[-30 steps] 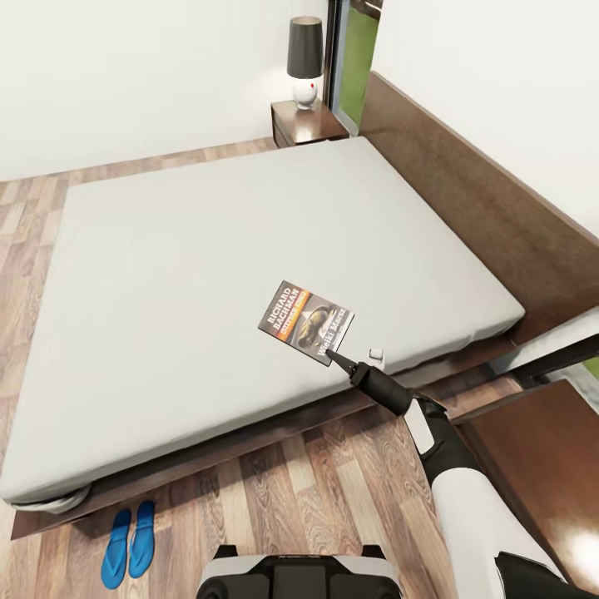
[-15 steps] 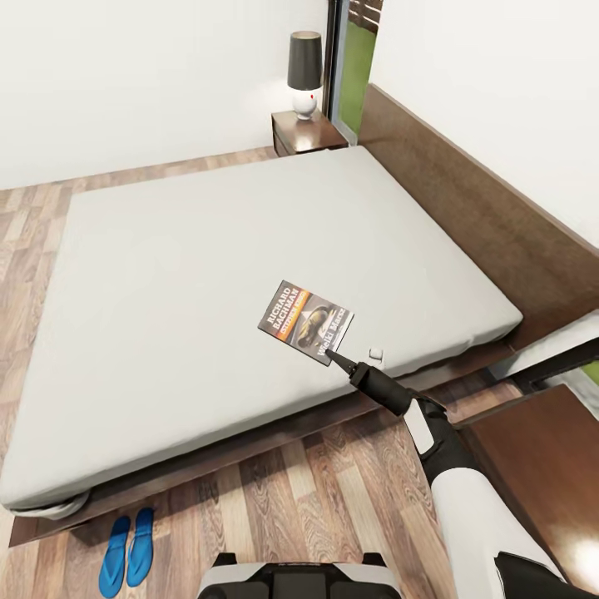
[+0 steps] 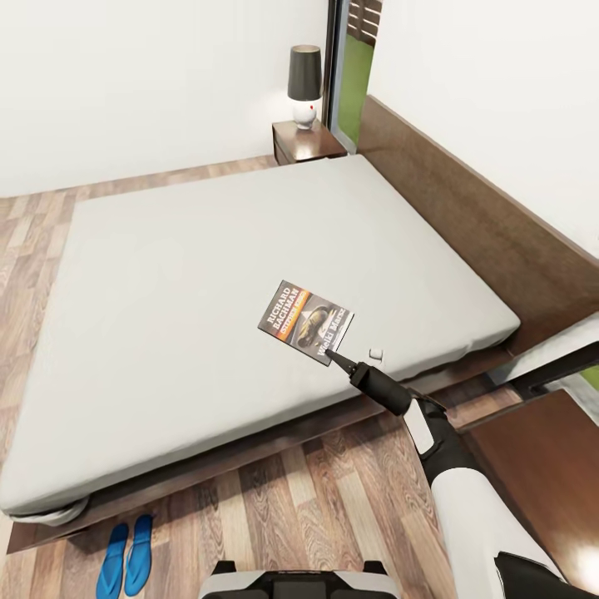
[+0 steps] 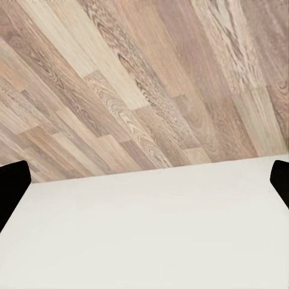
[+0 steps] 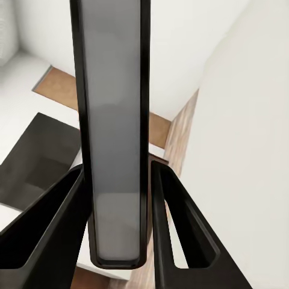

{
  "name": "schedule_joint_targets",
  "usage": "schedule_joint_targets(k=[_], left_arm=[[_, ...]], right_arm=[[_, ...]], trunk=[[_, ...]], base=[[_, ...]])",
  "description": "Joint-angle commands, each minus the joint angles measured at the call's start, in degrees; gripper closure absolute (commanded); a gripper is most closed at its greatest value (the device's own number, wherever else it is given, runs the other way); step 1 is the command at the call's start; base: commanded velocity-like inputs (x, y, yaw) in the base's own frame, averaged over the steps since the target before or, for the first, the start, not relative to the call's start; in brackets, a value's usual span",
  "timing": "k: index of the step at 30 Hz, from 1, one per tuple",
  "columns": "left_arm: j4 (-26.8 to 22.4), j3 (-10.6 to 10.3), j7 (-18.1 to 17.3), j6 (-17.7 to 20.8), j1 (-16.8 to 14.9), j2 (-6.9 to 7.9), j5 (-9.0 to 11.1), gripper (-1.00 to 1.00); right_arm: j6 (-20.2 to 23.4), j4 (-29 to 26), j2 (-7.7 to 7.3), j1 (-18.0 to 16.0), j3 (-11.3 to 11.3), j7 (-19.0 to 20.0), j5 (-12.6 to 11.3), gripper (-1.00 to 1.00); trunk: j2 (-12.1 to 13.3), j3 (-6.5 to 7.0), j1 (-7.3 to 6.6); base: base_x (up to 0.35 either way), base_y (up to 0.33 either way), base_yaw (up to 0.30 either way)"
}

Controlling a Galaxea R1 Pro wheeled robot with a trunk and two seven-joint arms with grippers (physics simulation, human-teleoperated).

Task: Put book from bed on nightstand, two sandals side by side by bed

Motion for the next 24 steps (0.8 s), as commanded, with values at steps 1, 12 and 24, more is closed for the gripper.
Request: schedule_joint_targets(k=[1,12,24], left_arm=[[0.0,-0.5,0.2,-0.1,0.0,0.01,0.5,-1.0],[-0.1,-0.5,0.2,-0.1,0.0,-0.05,0.6,-1.0],[-0.1,-0.5,0.2,-0.1,0.0,-0.24,0.6,-1.0]], right_arm=[[0.5,0.0,0.06,0.0,-0.2,0.2,0.0,1.0],[0.5,0.0,0.24,0.0,-0.2,0.2,0.0,1.0],[0.4,0.0,0.36,0.0,-0.2,0.2,0.0,1.0]], trunk=[[-0.1,0.03,0.03],[-0.1,1.03,0.03],[-0.1,2.13,0.03]], base=[[0.0,0.0,0.0],[0.0,0.0,0.0],[0.0,0.0,0.0]])
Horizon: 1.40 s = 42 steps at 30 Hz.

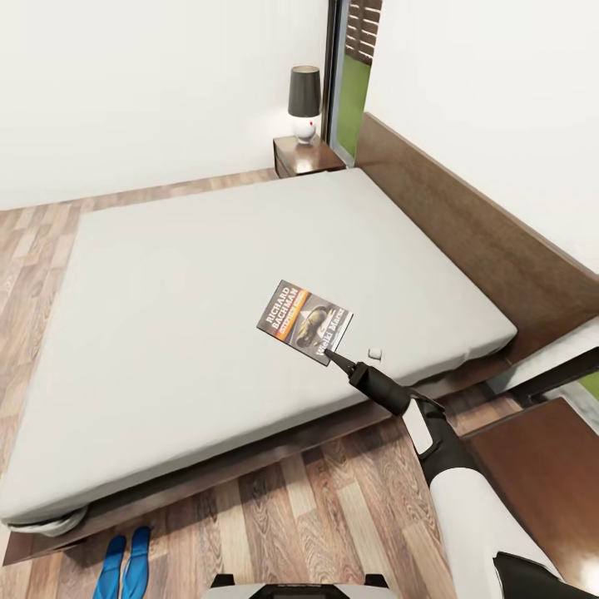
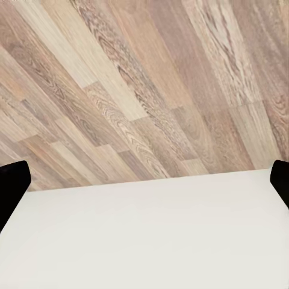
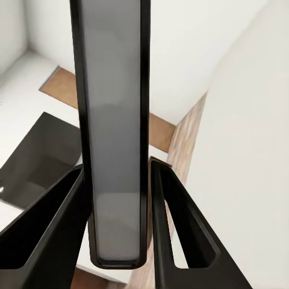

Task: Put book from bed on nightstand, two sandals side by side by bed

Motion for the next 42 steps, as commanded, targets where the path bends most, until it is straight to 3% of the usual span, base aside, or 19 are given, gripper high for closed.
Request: schedule_joint_targets(k=[1,42], left_arm=[[0.0,-0.5,0.2,-0.1,0.0,0.01,0.5,-1.0],[0.0,-0.5,0.2,-0.1,0.1,-0.3,0.5,-1.0]], right_arm=[[0.5,0.0,0.07,0.0,-0.2,0.2,0.0,1.0],[0.5,0.1,0.11,0.0,-0.2,0.2,0.0,1.0]], trunk=[[-0.1,0.02,0.03],[-0.1,3.77,0.03]], base=[[0.0,0.0,0.0],[0.0,0.0,0.0]])
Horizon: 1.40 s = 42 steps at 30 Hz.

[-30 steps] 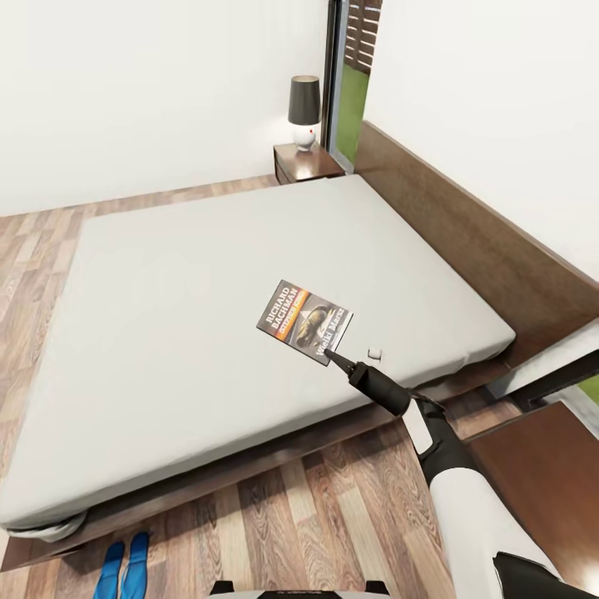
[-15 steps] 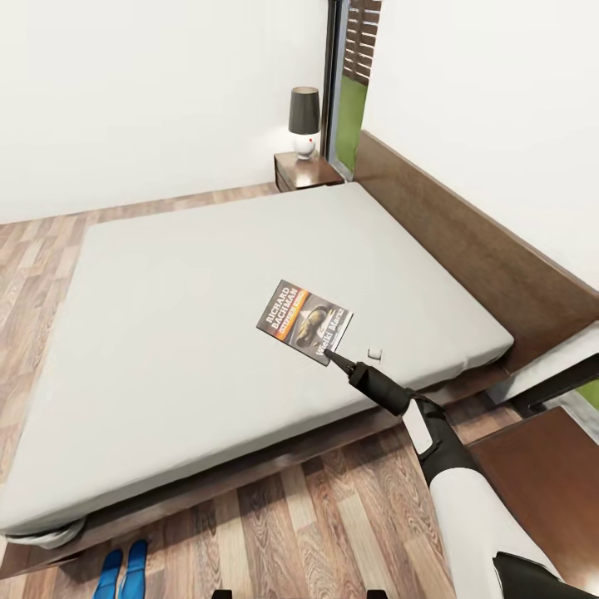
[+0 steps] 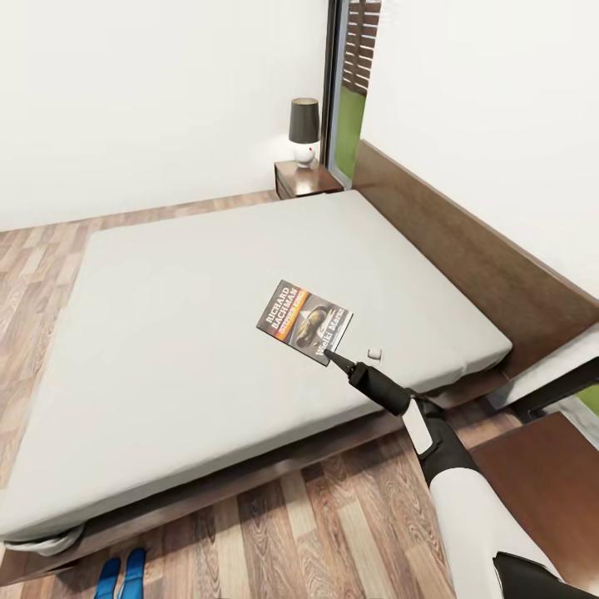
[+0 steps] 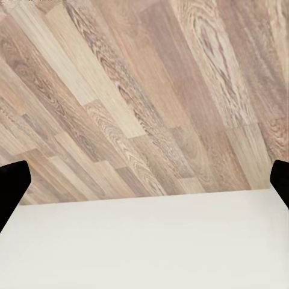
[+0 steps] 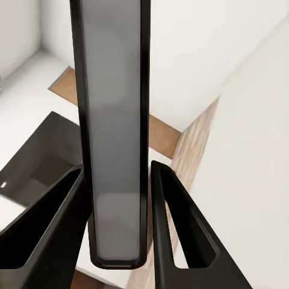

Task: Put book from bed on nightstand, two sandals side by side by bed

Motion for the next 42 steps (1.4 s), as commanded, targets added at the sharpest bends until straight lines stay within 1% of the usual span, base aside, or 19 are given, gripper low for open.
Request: schedule_joint_targets(k=[1,27,33,42], left_arm=[[-0.1,-0.5,0.2,-0.1,0.0,-0.02,0.5,-1.0],[-0.1,-0.5,0.2,-0.1,0.3,-0.16,0.6,-1.0],[-0.2,-0.5,0.2,-0.1,0.3,-0.16,0.6,-1.0],[-0.2,-0.5,0.2,-0.1,0.4,-0.23,0.5,-1.0]], right_arm=[[0.5,0.0,0.06,0.0,-0.2,0.2,0.0,1.0],[0.6,0.1,0.1,0.0,-0.2,0.1,0.0,1.0],[0.7,0.1,0.9,0.0,-0.1,-0.2,0.0,1.0],[1.2,0.1,1.52,0.0,0.2,-0.7,0.5,1.0]], trunk=[[-0.1,0.02,0.03],[-0.1,2.39,0.03],[-0.1,2.9,0.03],[-0.1,3.58,0.03]], base=[[0.0,0.0,0.0],[0.0,0.0,0.0],[0.0,0.0,0.0],[0.0,0.0,0.009]])
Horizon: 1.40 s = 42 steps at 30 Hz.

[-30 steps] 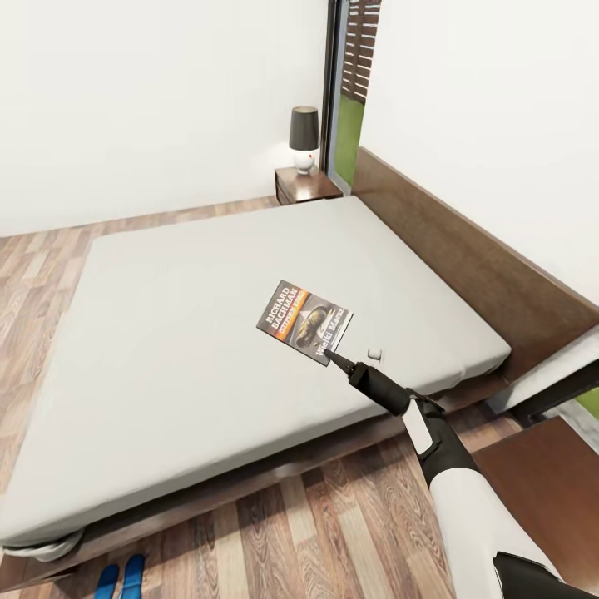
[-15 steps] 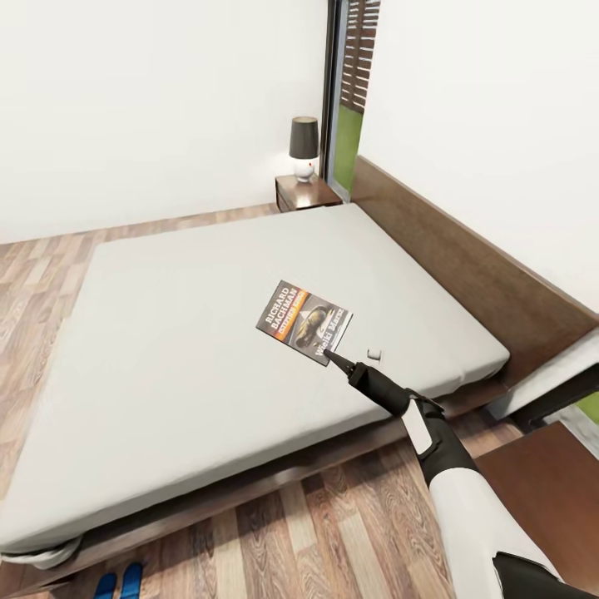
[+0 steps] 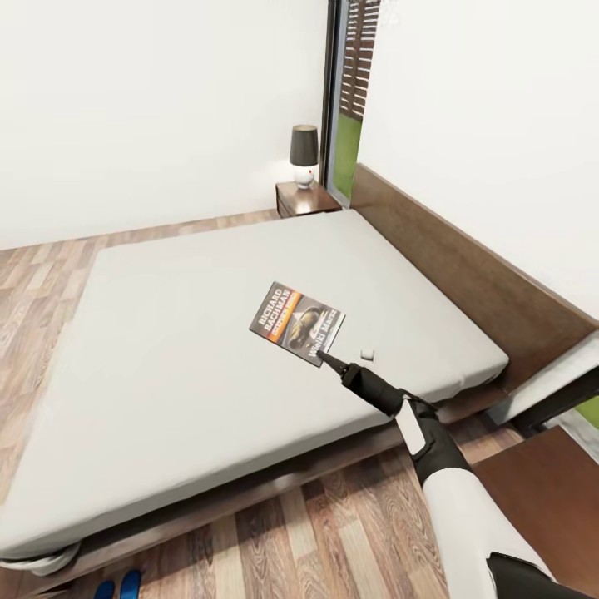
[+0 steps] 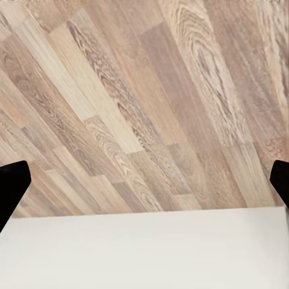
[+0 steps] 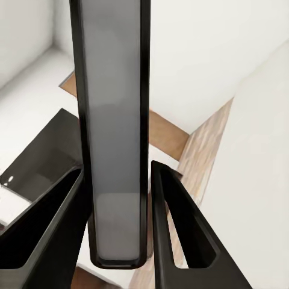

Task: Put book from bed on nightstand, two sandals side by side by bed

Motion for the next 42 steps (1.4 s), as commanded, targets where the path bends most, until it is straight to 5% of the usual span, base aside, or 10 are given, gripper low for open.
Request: schedule_joint_targets(k=[1,18,42], left_arm=[[0.0,-0.5,0.2,-0.1,0.0,-0.04,0.5,-1.0],[-0.1,-0.6,0.2,-0.1,0.0,-1.73,0.3,-1.0],[0.1,-0.6,0.2,-0.2,0.6,-1.94,0.3,-1.0]], right_arm=[[0.7,0.0,0.1,0.0,0.0,0.2,-0.1,1.0],[2.6,2.0,0.19,0.6,1.2,-0.4,0.0,1.0],[5.1,2.0,-0.09,10.9,0.9,0.1,-0.2,1.0]], trunk=[[-0.1,0.0,0.03],[-0.1,1.47,0.03],[-0.1,3.61,0.03]], base=[[0.0,0.0,0.043],[0.0,0.0,0.068],[0.0,0.0,0.024]])
